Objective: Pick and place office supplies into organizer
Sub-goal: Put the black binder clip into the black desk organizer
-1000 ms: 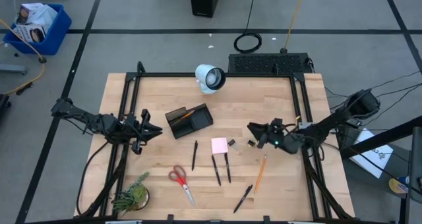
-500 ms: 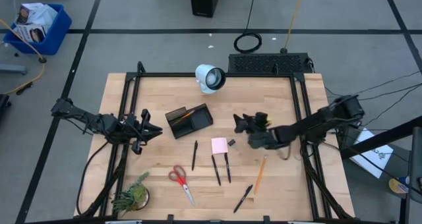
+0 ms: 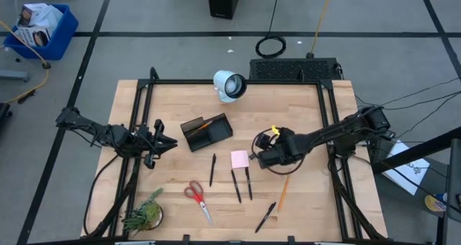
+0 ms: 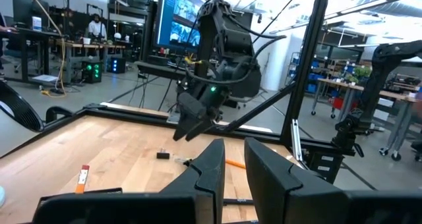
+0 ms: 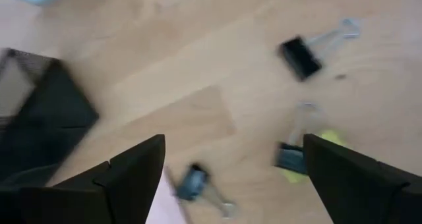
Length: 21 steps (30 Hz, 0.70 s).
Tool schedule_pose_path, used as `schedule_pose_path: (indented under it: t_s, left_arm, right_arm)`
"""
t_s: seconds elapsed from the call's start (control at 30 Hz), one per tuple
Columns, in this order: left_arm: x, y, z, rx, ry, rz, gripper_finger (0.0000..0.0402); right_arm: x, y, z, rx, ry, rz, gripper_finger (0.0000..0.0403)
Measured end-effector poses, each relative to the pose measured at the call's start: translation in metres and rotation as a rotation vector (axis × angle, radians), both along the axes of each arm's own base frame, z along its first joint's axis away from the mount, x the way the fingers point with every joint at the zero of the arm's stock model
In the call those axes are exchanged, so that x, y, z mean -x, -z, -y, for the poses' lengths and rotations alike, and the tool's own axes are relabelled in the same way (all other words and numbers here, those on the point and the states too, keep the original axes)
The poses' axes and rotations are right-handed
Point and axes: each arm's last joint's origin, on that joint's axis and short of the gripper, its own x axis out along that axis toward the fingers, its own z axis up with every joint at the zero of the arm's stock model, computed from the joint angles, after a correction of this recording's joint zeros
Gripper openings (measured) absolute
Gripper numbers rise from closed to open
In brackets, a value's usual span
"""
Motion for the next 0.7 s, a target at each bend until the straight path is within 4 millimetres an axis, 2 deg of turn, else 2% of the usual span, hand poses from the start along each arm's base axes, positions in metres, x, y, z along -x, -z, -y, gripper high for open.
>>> schedule_pose_path:
  t_s: [0.07,0.17,0.2,0.33,0.43,0.7]
  left_arm:
    - [0.0,0.0,0.0,0.0,0.0,0.0,0.0063]
    - [0.0,0.0,0.0,0.0,0.0,0.0,0.0063]
    - [0.0,0.0,0.0,0.0,0.0,0.0,0.0063]
    - [0.0,0.0,0.0,0.0,0.0,0.0,0.0063]
    - [0.0,0.0,0.0,0.0,0.0,0.0,0.0063]
    - [0.0,0.0,0.0,0.0,0.0,0.0,0.0063]
  right_arm:
    - [-0.0024,0.0001,0.0024,-0.033,0.042,0.029,0.0344]
    - [0.0009,0.0034,0.0029,-0.359,0.239,-0.023,0.0347]
    - [0.0026,0.0039,0.0023,-0.406,0.256,-0.053,0.0347]
    - [0.0017,0.0035,-0.0014,-0.404,0.195,-0.05,0.0347]
    - [0.0014,0.0036,-0.0015,-0.412,0.215,-0.043,0.0348]
    - [0.0045,0.009,0.0036,-0.369,0.17,-0.072,0.0344]
